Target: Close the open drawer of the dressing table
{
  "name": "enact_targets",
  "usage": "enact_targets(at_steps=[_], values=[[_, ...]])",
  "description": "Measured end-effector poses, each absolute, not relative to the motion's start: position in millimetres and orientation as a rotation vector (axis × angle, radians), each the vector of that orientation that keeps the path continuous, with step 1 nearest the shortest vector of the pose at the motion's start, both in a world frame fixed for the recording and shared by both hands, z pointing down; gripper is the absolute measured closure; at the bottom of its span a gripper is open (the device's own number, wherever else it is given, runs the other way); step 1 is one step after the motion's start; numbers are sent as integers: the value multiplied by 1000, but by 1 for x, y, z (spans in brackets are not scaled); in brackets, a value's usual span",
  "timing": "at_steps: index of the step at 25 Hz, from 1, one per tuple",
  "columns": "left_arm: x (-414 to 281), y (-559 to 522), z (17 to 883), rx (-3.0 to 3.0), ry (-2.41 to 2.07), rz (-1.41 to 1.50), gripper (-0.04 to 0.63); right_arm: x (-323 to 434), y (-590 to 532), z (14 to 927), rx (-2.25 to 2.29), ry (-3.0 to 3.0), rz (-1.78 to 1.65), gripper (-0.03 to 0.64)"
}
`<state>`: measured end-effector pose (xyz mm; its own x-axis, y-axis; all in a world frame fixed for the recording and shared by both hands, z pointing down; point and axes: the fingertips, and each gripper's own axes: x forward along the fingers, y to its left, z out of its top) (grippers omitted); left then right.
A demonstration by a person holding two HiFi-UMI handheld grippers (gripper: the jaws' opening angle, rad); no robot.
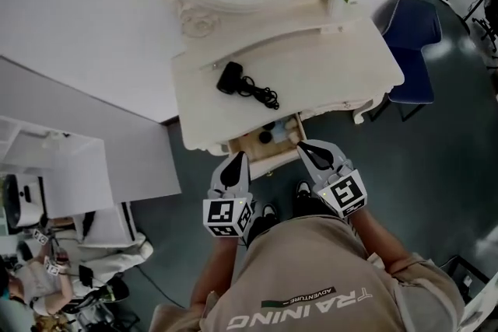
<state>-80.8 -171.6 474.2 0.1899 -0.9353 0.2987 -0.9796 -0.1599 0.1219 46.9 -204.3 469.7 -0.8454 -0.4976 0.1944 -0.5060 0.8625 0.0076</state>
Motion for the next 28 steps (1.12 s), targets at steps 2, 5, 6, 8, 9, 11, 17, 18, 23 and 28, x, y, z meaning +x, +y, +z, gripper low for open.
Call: enact_targets(at_steps=[2, 5, 6, 8, 9, 11, 17, 18, 23, 28], values=[[-82, -175, 473, 2145, -1870, 218, 577, 46, -214, 470, 718, -2859, 56, 615], [-85, -175, 473, 2067, -1917, 190, 577, 45, -225, 470, 640, -2878, 49, 615], [-86, -175, 473, 2046, -1927, 180, 577, 45, -228, 470, 623, -2883, 49, 615], [-88, -172, 473, 2015, -1952, 180, 577, 45, -233, 470, 595, -2888, 43, 615], [-90, -170, 474, 2003, -1964, 185, 577, 44, -234, 471, 583, -2887, 42, 615], [-94, -164, 478, 1978, -1981, 198, 577, 42, -232, 472, 560, -2881, 49, 615], [-101, -146, 500, 1909, -1969, 244, 577, 35, -214, 486, 503, -2869, 113, 615], [-102, -146, 504, 1902, -1962, 250, 577, 33, -212, 486, 491, -2868, 118, 615], [-108, -138, 542, 1844, -1908, 310, 577, 31, -205, 485, 467, -2860, 126, 615], [-115, -126, 598, 1731, -1833, 352, 577, 25, -202, 493, 458, -2837, 134, 615]])
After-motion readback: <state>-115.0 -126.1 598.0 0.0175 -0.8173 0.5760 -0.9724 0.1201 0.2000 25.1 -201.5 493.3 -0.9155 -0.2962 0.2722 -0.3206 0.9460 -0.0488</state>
